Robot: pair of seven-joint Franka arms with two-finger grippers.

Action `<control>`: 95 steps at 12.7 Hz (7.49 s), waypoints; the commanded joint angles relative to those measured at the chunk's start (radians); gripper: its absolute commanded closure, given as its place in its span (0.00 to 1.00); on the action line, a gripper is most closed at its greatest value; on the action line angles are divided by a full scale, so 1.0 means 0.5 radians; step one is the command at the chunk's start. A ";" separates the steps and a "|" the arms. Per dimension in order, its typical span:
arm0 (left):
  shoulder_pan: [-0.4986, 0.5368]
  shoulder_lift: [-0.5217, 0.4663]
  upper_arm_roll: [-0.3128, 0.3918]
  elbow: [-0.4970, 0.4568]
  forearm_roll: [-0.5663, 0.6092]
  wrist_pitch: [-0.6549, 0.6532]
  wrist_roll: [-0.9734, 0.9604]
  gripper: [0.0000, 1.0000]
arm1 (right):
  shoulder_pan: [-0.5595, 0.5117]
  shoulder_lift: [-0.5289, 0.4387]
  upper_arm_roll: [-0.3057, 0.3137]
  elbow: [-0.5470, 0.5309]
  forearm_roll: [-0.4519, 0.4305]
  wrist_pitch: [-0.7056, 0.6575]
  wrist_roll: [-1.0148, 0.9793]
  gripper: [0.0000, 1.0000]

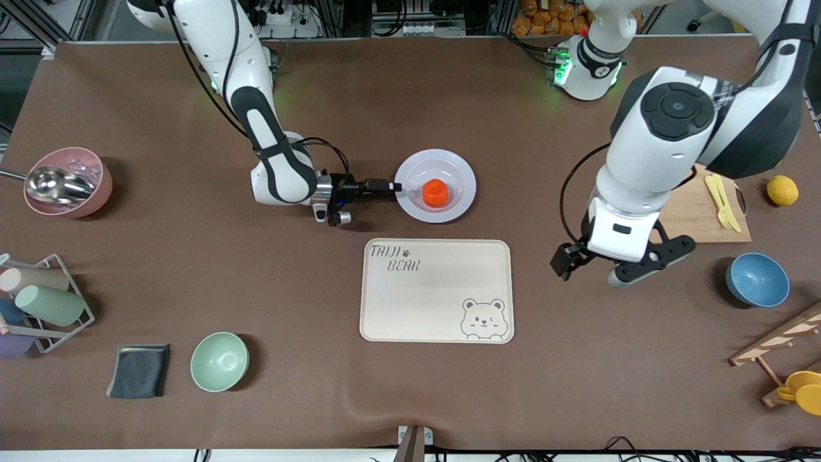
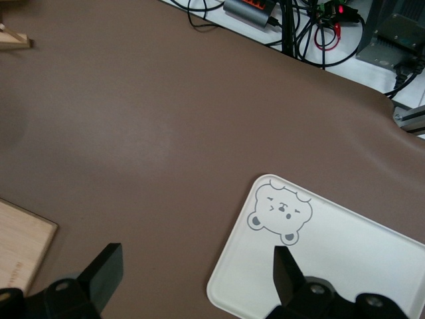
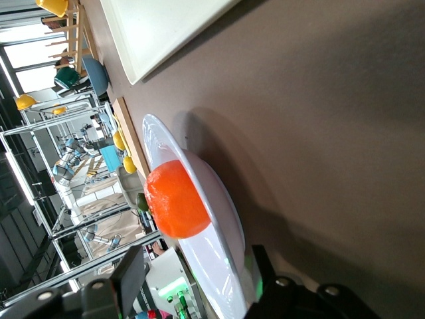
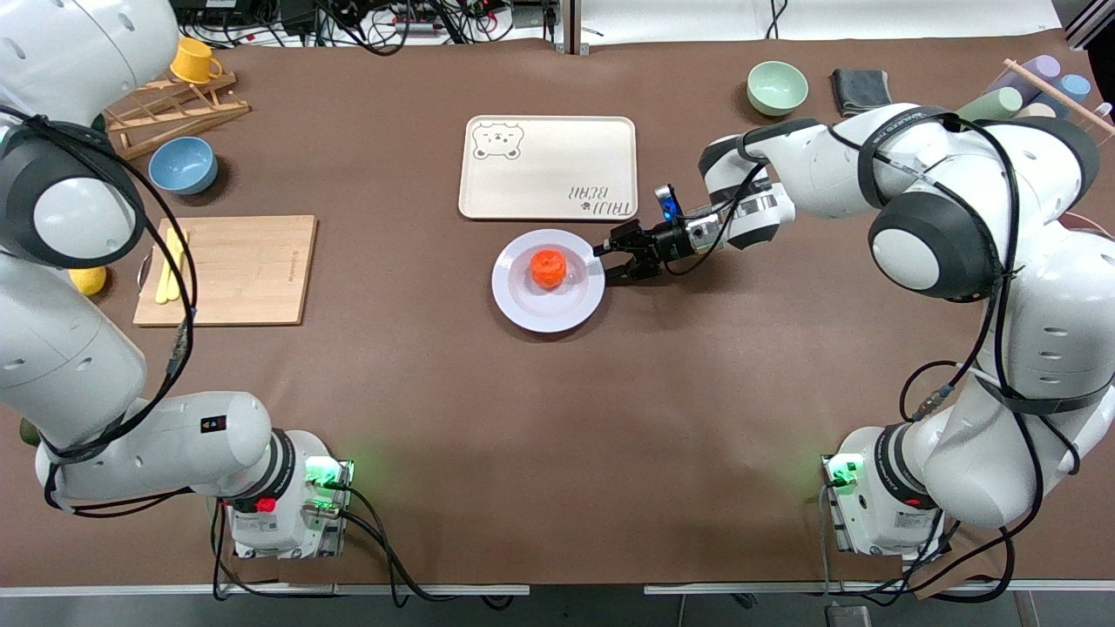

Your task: Place orange and plate with both arms

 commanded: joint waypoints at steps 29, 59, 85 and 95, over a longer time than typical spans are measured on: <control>-0.417 -0.734 1.211 -0.178 -0.818 -0.506 1.351 0.00 | 0.072 -0.166 -0.033 0.218 0.269 0.388 0.328 1.00; -0.361 -0.709 1.211 -0.138 -0.852 -0.497 1.446 0.00 | 0.034 0.484 -0.024 1.126 -0.327 0.951 1.147 0.43; -0.352 -0.721 1.208 -0.144 -0.867 -0.521 1.458 0.00 | -0.156 0.282 -0.266 1.341 -1.762 -0.058 2.496 0.22; -0.352 -0.752 1.204 -0.138 -0.858 -0.564 1.464 0.00 | -0.458 0.067 -0.530 1.206 -1.870 -0.748 2.075 0.00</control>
